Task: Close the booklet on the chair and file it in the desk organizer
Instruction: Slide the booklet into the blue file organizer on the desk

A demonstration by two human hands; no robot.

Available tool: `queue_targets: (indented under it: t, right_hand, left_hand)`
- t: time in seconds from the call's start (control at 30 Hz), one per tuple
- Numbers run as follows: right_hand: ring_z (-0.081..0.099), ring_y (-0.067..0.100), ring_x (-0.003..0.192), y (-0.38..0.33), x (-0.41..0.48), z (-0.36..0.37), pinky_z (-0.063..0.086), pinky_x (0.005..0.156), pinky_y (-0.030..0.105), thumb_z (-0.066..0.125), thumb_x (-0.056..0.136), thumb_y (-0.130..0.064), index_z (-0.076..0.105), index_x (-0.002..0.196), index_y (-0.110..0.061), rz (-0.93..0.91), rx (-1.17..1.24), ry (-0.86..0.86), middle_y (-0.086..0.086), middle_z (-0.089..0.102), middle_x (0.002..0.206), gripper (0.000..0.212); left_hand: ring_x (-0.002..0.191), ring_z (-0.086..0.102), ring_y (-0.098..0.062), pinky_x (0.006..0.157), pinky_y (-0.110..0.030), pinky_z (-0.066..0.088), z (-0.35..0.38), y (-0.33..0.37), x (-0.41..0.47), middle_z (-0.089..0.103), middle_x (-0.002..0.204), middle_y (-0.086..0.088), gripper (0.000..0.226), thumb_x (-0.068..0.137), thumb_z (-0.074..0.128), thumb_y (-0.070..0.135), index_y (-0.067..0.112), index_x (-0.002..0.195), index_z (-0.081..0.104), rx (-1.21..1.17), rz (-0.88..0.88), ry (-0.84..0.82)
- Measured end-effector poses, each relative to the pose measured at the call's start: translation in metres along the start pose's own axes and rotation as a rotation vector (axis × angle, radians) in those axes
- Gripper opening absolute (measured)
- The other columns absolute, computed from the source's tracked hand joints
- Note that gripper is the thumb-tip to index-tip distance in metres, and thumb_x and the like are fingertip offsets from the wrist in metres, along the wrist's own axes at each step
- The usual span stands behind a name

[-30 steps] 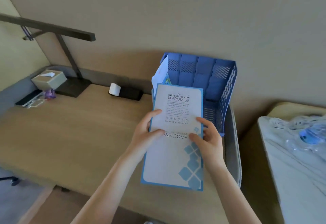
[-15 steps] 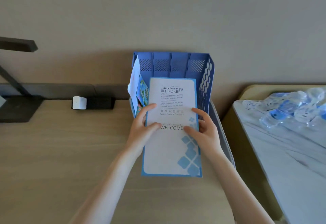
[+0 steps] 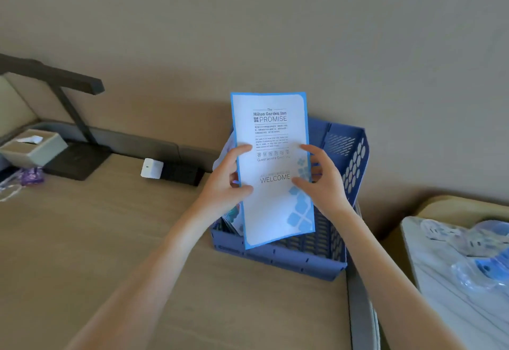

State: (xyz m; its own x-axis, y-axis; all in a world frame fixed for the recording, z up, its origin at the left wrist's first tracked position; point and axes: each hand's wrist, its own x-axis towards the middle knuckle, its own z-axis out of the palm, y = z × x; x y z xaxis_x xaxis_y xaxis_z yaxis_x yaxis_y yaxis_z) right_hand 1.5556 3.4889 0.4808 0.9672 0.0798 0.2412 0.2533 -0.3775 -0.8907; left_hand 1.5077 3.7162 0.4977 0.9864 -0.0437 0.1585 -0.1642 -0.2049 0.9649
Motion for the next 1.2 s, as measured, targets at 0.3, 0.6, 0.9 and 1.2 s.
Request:
queue_targets:
  t: [0.3, 0.6, 0.9, 1.2]
  right_hand:
    - [0.054, 0.016, 0.093, 0.058, 0.059, 0.031, 0.053, 0.085, 0.034, 0.073, 0.079, -0.003, 0.049, 0.131, -0.046, -0.148, -0.091, -0.093, 0.006, 0.055, 0.114, 0.072]
    - [0.052, 0.004, 0.098, 0.109, 0.080, 0.065, 0.046, 0.084, 0.011, 0.076, 0.079, -0.003, 0.050, 0.130, -0.043, -0.139, -0.013, -0.251, -0.003, 0.057, 0.122, 0.070]
    - [0.050, 0.001, 0.113, 0.137, 0.096, 0.093, 0.041, 0.094, 0.018, 0.078, 0.078, -0.006, 0.048, 0.133, -0.046, -0.140, 0.021, -0.314, -0.010, 0.052, 0.126, 0.074]
    - [0.052, 0.013, 0.123, 0.143, 0.107, 0.114, 0.045, 0.106, 0.031, 0.076, 0.078, -0.001, 0.044, 0.134, -0.047, -0.171, 0.060, -0.398, -0.008, 0.051, 0.138, 0.079]
  left_hand:
    - [0.073, 0.063, -0.017, 0.062, -0.027, 0.052, 0.027, -0.050, 0.006, 0.065, 0.091, -0.003, 0.080, 0.081, 0.058, -0.008, 0.050, 0.133, 0.038, 0.295, -0.026, 0.173]
    - [0.069, 0.062, -0.026, 0.067, -0.042, 0.058, 0.057, -0.099, 0.000, 0.063, 0.098, 0.000, 0.078, 0.084, 0.057, -0.005, 0.047, 0.138, 0.036, 0.387, -0.101, 0.366]
    - [0.066, 0.062, -0.019, 0.069, -0.027, 0.054, 0.075, -0.126, 0.000, 0.064, 0.111, 0.005, 0.071, 0.085, 0.060, -0.005, 0.036, 0.141, 0.042, 0.425, -0.098, 0.516]
    - [0.065, 0.056, -0.018, 0.065, -0.023, 0.051, 0.085, -0.141, 0.005, 0.058, 0.106, 0.018, 0.073, 0.086, 0.061, -0.003, 0.045, 0.135, 0.035, 0.499, -0.141, 0.614]
